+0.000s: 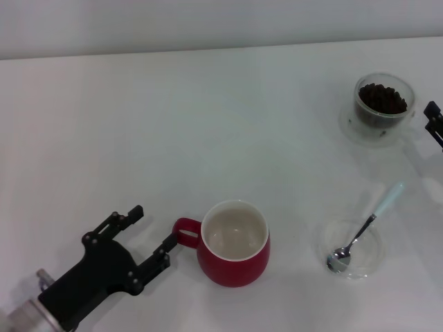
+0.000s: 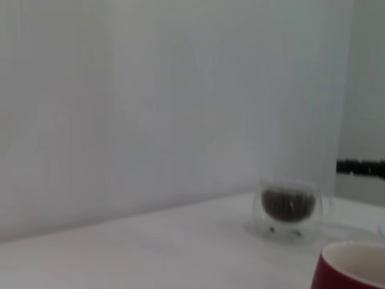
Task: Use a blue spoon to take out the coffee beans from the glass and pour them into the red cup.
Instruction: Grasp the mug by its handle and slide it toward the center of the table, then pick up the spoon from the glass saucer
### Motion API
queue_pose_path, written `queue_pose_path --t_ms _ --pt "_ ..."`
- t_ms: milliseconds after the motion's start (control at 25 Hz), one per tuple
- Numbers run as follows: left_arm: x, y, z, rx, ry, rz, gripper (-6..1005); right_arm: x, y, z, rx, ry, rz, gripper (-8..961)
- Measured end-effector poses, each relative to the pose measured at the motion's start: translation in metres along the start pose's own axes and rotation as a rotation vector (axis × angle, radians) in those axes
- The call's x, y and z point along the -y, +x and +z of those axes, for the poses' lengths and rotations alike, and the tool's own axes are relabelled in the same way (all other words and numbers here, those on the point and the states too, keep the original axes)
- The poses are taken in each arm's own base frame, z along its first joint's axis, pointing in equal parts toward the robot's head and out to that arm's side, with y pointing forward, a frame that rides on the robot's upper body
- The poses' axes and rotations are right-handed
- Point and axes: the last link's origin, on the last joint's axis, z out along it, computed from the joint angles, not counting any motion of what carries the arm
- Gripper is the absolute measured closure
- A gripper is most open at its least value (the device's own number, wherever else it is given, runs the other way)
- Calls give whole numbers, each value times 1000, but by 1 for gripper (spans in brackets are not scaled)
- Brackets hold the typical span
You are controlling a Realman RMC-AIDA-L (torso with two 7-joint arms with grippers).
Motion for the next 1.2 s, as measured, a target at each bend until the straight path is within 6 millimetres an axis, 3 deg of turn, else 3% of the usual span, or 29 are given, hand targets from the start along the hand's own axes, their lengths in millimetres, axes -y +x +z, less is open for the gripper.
queue_pose_path --t_ms 280,600,880,1200 --pt "4 4 -21 -75 77 -22 269 11 -4 -20 31 17 57 188" --pt "21 6 -36 -109 216 -39 272 43 -11 -42 -74 -25 344 190" --pt "43 16 -43 -172 347 -41 272 48 -16 -38 -233 -136 554 192" --pt "61 28 -45 -229 403 -9 272 33 -16 -23 -411 -249 730 194"
